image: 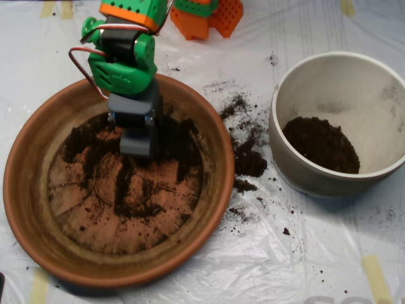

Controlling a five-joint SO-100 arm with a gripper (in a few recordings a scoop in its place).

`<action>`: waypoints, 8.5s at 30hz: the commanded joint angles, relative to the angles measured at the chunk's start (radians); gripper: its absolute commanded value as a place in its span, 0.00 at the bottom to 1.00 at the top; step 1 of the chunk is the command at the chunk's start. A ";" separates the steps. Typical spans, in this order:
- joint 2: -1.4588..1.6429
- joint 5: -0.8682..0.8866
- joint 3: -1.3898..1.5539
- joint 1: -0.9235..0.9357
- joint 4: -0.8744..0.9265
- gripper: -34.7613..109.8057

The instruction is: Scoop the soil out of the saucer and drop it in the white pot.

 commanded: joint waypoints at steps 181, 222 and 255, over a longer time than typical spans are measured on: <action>0.270 0.222 -0.574 -0.265 0.520 0.23; 0.003 0.094 -1.267 -0.873 0.769 0.50; 0.179 0.100 -0.123 0.002 0.156 0.58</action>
